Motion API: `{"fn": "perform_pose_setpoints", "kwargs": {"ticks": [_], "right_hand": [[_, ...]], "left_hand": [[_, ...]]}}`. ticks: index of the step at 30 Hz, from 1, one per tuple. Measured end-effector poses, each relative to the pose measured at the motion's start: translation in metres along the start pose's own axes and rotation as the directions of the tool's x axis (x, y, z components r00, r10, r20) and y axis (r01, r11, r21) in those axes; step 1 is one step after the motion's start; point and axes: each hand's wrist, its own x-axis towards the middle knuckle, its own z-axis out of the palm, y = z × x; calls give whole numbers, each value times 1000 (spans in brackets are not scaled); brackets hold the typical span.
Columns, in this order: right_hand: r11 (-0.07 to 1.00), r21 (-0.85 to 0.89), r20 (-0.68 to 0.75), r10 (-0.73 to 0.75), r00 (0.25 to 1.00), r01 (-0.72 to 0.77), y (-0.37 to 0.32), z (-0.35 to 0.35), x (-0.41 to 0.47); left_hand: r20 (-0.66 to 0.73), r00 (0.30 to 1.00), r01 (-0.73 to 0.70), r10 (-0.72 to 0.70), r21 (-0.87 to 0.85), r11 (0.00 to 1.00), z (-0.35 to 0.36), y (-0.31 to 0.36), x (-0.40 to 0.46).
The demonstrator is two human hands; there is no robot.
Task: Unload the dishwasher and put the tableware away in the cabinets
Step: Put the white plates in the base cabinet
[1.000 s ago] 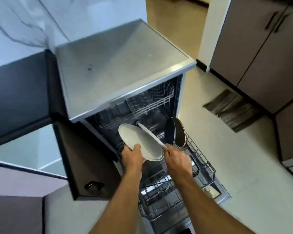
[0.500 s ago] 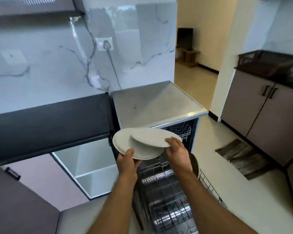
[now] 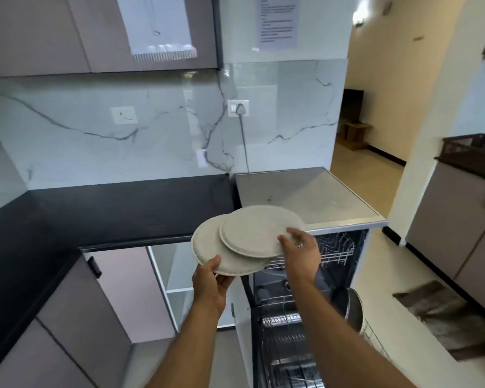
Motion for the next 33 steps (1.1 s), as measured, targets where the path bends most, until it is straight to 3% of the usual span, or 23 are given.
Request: {"fn": "perform_pose_setpoints", "kwargs": {"ticks": [3,6,10,15,20,23,27,33], "right_hand": [[979,126,58,153,987,-159,-4,17,-1],[860,283,236,366,900,-424,0,28,0],[662,422,507,394,767,-620,-1,35,-12],[660,338,607,391,691,-671,14,45,-30],[621,337,636,404,657,-708,29,63,-61],[616,342,663,377,647,-709,33,81,-78],[640,353,700,302,647,-682,32,114,-83],[631,362,756,231,612,-686,42,190,-90]], "left_hand": [[1,999,-41,41,-32,999,-8,16,-3],[-3,997,-79,79,-41,996,-16,26,-6],[-43,994,-108,105,-78,991,-38,33,-14],[-128,983,-149,132,-135,980,-74,37,-26],[-114,977,-196,180,-153,969,-90,46,-47],[-173,958,-249,227,-118,961,-102,57,-50],[-256,941,-244,222,-58,968,-126,75,-36],[-235,949,-226,210,-41,973,-157,120,17]]}}
